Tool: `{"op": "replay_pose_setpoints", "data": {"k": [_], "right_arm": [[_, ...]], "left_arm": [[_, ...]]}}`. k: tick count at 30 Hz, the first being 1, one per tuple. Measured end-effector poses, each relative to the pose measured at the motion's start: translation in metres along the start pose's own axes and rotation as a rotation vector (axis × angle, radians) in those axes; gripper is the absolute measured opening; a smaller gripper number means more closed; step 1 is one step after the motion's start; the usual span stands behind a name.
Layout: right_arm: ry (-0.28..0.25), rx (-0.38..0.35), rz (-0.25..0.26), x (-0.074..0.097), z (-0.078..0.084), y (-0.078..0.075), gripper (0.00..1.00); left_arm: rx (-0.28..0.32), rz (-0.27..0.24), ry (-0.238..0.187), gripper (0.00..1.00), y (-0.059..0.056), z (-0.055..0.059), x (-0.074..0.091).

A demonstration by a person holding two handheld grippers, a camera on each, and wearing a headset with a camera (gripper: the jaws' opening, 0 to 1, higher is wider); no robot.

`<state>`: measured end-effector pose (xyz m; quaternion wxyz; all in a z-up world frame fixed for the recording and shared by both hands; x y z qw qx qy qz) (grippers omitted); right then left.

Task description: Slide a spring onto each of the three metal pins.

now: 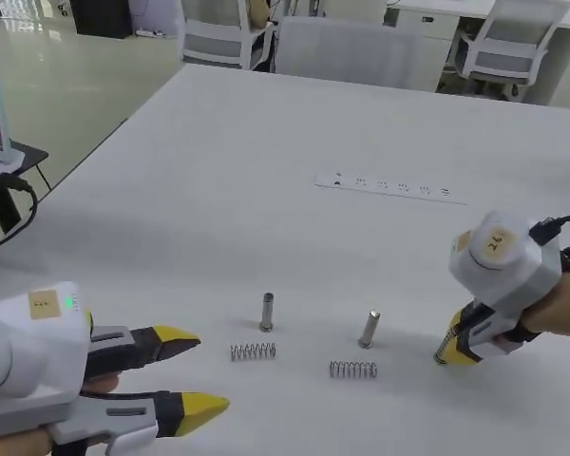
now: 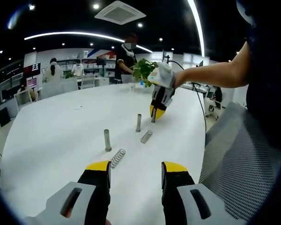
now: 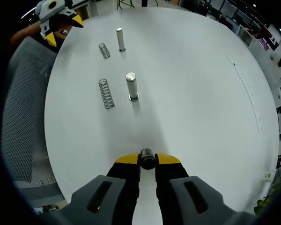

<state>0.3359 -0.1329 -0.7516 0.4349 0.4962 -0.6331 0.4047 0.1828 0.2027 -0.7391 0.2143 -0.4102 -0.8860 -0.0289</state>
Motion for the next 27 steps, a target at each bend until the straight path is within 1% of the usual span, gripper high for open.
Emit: {"op": "replay_pose_setpoints", "data": {"k": [4,8,11,13,15,18,22,27], "right_arm": [[0.0,-0.002,-0.001,-0.001,0.001,0.001,0.13],[-0.008,-0.006,0.006,0.0,0.001,0.001,0.2],[-0.022,0.004,0.022,0.004,0.0,0.001,0.25],[-0.028,0.008,0.03,0.006,-0.002,0.0,0.27],[-0.033,0.014,0.037,0.008,-0.004,0.001,0.28],[-0.056,0.016,0.037,0.012,-0.01,0.003,0.28],[-0.086,0.023,0.021,0.014,-0.018,0.007,0.27],[-0.106,0.052,0.008,0.014,-0.032,0.015,0.27]], "left_arm": [[0.0,0.0,0.001,0.37,0.0,0.0,0.0],[-0.001,-0.001,0.001,0.37,0.0,0.0,0.001],[-0.003,-0.001,0.001,0.37,0.0,-0.001,0.001],[-0.005,-0.001,0.003,0.37,0.0,-0.001,0.001],[-0.006,0.0,0.003,0.37,0.0,-0.002,0.001],[-0.008,0.002,0.003,0.37,-0.001,-0.002,0.001],[-0.009,0.002,0.004,0.37,-0.001,-0.003,0.001],[-0.009,0.0,0.003,0.36,-0.002,-0.002,0.002]]}}
Point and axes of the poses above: the centre of the closed fingertips' face, and the gripper's own axes: x roughly backward along the fingers, y roughly to its left, z roughly out of its underside, the point moved 10 cm from there along x, roughly backward along the fingers, and after that the axes turned 4 degrees about x, right-handed, at the moved point
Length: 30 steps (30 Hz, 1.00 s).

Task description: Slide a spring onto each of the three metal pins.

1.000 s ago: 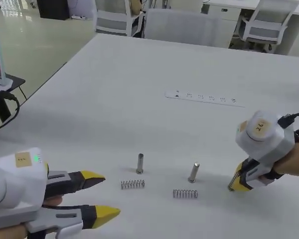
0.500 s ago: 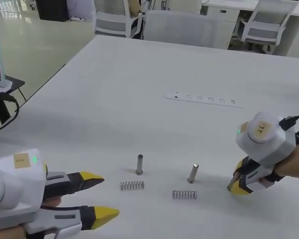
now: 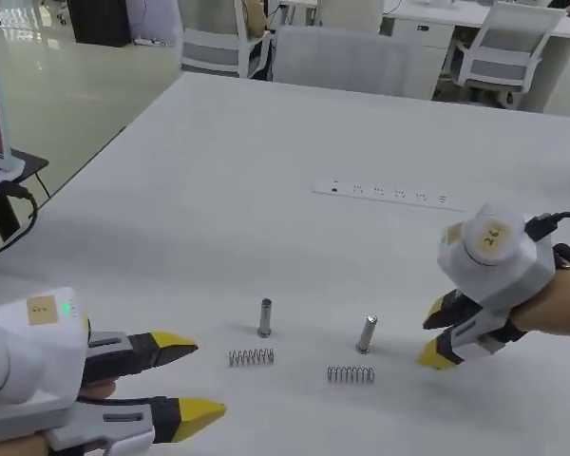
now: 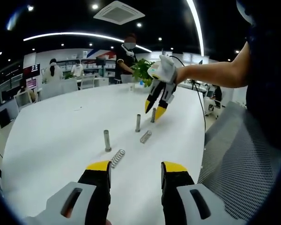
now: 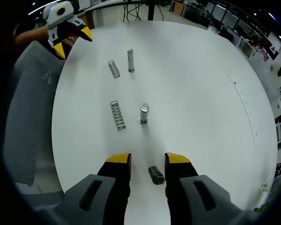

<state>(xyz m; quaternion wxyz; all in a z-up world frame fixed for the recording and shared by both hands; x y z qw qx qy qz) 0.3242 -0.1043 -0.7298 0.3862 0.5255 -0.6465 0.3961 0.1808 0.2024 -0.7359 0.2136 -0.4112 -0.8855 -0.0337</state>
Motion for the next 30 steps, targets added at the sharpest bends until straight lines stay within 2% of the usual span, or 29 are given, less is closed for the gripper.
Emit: {"op": "replay_pose_setpoints", "data": {"k": [7,16,20,30], "right_arm": [[-0.012,0.047,-0.036,-0.003,-0.017,0.013,0.26],[-0.006,0.105,-0.068,-0.016,-0.033,0.033,0.22],[-0.012,0.112,-0.076,-0.022,-0.036,0.037,0.21],[0.013,0.129,-0.08,-0.037,-0.036,0.04,0.19]], "left_arm": [[-0.002,-0.002,-0.004,0.36,-0.001,0.0,0.001],[-0.008,0.003,-0.01,0.36,-0.002,-0.001,0.002],[-0.008,0.002,-0.012,0.36,-0.002,0.0,0.003],[-0.007,0.001,-0.008,0.35,-0.005,0.001,0.005]]}}
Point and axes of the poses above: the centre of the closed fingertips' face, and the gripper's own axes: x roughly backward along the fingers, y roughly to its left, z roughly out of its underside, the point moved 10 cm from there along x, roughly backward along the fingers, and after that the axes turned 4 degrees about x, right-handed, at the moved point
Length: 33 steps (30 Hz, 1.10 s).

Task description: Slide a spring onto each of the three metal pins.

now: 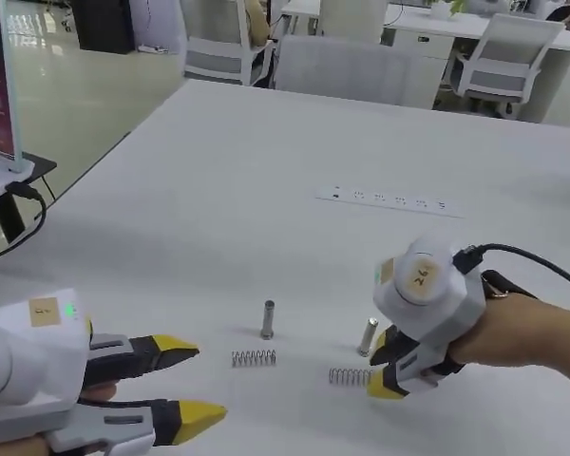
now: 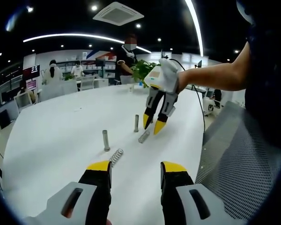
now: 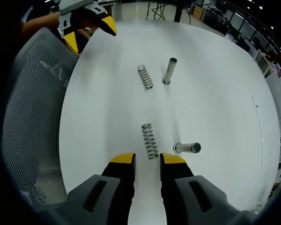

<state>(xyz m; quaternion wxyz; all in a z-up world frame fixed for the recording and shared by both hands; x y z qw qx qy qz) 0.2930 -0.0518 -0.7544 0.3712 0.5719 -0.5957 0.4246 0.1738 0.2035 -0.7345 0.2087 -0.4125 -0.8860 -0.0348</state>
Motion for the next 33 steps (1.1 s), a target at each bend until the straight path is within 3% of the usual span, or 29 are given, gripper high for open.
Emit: {"op": "replay_pose_setpoints", "data": {"k": [22,33], "right_arm": [[0.043,0.036,-0.01,-0.013,0.001,0.001,0.08],[0.01,0.032,-0.018,0.005,-0.006,0.011,0.08]], "left_arm": [[-0.015,0.029,0.008,0.34,-0.004,-0.003,-0.005],[-0.065,0.098,0.036,0.34,-0.011,-0.014,-0.022]]}}
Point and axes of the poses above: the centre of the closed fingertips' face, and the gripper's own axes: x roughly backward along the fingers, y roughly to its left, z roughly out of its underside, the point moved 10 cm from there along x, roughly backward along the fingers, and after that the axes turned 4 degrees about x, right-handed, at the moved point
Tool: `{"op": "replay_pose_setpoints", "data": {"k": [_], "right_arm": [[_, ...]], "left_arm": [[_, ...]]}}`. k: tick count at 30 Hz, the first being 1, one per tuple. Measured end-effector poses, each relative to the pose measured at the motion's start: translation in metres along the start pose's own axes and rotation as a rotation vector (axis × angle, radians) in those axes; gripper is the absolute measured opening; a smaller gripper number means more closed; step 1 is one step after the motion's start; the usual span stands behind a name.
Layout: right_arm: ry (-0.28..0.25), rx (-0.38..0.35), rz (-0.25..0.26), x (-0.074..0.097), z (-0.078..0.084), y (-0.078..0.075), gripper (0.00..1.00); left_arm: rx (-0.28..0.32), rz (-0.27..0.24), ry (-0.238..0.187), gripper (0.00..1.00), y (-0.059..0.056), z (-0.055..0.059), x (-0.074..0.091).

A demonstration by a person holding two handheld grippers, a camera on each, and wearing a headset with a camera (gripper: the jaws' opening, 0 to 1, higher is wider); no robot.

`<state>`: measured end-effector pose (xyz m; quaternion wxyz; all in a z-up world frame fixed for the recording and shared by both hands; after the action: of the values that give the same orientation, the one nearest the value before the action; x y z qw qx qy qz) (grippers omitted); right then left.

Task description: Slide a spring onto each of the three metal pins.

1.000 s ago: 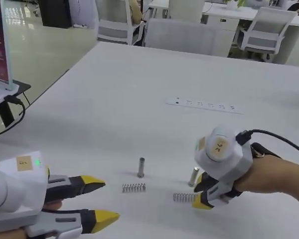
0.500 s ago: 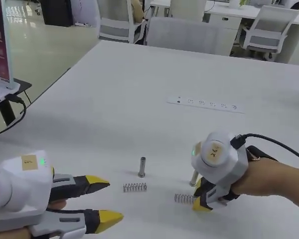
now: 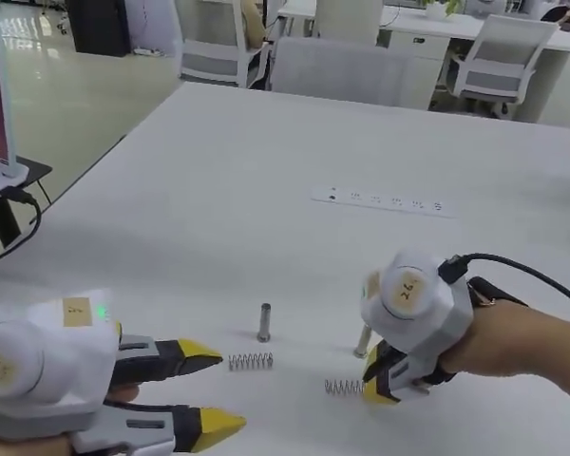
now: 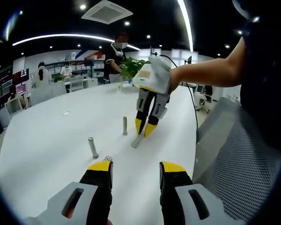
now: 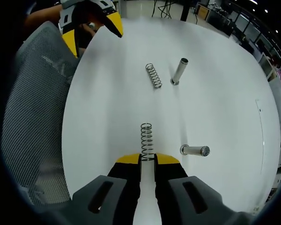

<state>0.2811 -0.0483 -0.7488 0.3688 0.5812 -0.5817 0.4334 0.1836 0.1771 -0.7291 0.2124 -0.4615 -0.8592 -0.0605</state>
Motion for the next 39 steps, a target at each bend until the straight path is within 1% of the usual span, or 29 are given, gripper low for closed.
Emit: {"op": "replay_pose_setpoints", "data": {"k": [5,8,12,16,18,22,29,36,39], "right_arm": [[-0.027,-0.01,-0.003,0.011,-0.005,0.005,0.08],[-0.036,-0.008,-0.004,0.016,-0.008,0.008,0.08],[-0.045,-0.004,-0.007,0.022,-0.013,0.013,0.08],[-0.051,0.003,-0.009,0.026,-0.017,0.017,0.08],[-0.062,0.004,-0.012,0.029,-0.02,0.019,0.08],[-0.072,0.014,-0.009,0.032,-0.026,0.022,0.08],[-0.083,0.026,-0.011,0.034,-0.032,0.025,0.08],[-0.1,0.037,-0.015,0.037,-0.036,0.029,0.08],[-0.097,0.04,-0.019,0.038,-0.036,0.03,0.08]], "left_arm": [[-0.049,0.064,0.023,0.33,-0.002,-0.012,-0.018],[-0.071,0.095,0.043,0.33,0.0,-0.014,-0.029],[-0.099,0.136,0.06,0.32,-0.001,-0.02,-0.042],[-0.121,0.165,0.071,0.32,-0.002,-0.024,-0.051],[-0.132,0.181,0.08,0.31,-0.002,-0.025,-0.055],[-0.151,0.202,0.099,0.31,-0.002,-0.027,-0.062],[-0.174,0.223,0.105,0.28,-0.002,-0.032,-0.072],[-0.191,0.235,0.118,0.21,-0.003,-0.03,-0.074],[-0.204,0.238,0.123,0.18,-0.004,-0.029,-0.075]]}}
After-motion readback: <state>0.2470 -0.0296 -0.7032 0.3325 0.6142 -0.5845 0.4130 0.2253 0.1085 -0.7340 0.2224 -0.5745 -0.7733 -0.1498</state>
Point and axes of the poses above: the centre of the closed fingertips' face, and the gripper's own axes: x roughly backward along the fingers, y roughly to its left, z roughly out of its underside, the point moved 10 cm from there along x, roughly backward along the fingers, and after that the axes turned 4 degrees about x, right-handed, at the moved point
